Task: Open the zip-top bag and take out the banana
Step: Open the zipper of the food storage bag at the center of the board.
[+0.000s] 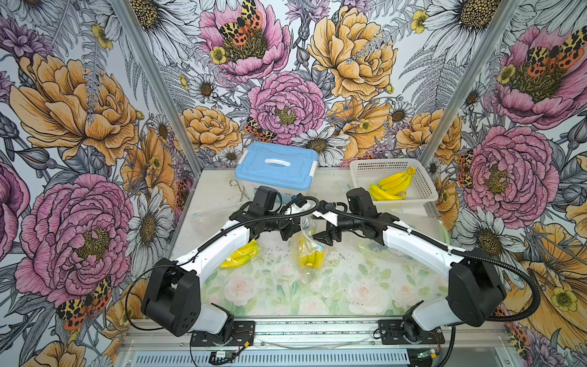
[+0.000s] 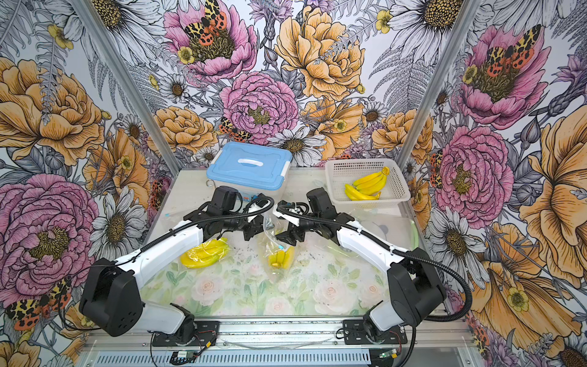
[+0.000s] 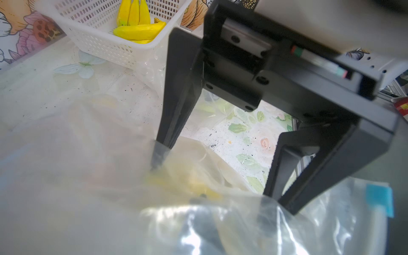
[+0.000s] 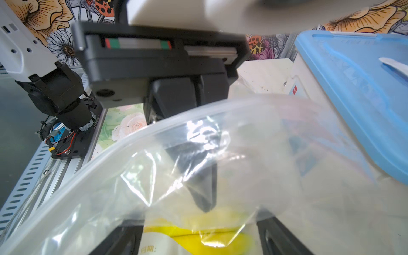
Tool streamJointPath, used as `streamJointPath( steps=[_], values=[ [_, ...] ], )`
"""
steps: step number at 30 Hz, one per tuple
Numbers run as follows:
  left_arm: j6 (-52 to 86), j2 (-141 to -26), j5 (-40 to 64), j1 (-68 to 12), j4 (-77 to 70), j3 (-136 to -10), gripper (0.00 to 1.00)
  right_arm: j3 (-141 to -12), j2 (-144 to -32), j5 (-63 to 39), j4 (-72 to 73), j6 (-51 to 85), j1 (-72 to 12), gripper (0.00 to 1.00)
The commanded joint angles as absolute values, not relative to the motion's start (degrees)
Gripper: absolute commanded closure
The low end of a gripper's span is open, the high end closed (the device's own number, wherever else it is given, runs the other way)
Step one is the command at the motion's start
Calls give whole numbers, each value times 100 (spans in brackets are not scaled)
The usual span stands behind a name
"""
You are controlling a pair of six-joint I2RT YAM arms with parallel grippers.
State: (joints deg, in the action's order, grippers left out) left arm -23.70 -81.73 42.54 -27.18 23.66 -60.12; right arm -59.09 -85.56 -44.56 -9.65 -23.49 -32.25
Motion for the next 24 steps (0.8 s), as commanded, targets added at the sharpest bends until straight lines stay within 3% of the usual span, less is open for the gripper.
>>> streamJointPath(
  steps=[1, 2, 5, 6, 10, 15, 17, 19, 20, 21, 23, 24],
  values=[
    [-2294, -8112, 4442, -2716, 2149, -6127, 100, -6076, -8691, -4744, -512, -2034, -3383, 22],
    [-2294, -8119, 4439, -2705, 2150, -6134, 100, -6039, -8700, -4742, -351, -1872, -3384, 27],
    [-2291, -8105, 4389, -2703, 2204, -6146, 100, -5768, -8619, -4566, 290, -1389, -3376, 66],
    [-2317, -8088, 4339, -2697, 2259, -6146, 100, -5716, -8576, -4536, 383, -1368, -3359, 74],
    [-2366, -7958, 3889, -2556, 2503, -6150, 100, -5545, -8404, -4494, 327, -1315, -3264, 77],
    [-2404, -7759, 3624, -2376, 2735, -6170, 100, -5358, -8249, -4495, 299, -1291, -3157, 92],
    [-2421, -7717, 3617, -2363, 2792, -6172, 100, -5353, -8245, -4525, 299, -1246, -3162, 90],
    [-2416, -7670, 3636, -2360, 2803, -6130, 100, -5373, -8263, -4529, 346, -1181, -3158, 74],
    [-2404, -7651, 3623, -2379, 2793, -6119, 100, -5393, -8286, -4569, 350, -1166, -3156, 73],
    [-2387, -7647, 3602, -2384, 2797, -6102, 100, -5421, -8301, -4595, 352, -1177, -3156, 76],
    [-2348, -7614, 3603, -2396, 2796, -6061, 100, -5443, -8326, -4622, 351, -1181, -3155, 100],
    [-2338, -7588, 3588, -2385, 2795, -6029, 100, -5451, -8323, -4608, 356, -1195, -3155, 100]
  ],
)
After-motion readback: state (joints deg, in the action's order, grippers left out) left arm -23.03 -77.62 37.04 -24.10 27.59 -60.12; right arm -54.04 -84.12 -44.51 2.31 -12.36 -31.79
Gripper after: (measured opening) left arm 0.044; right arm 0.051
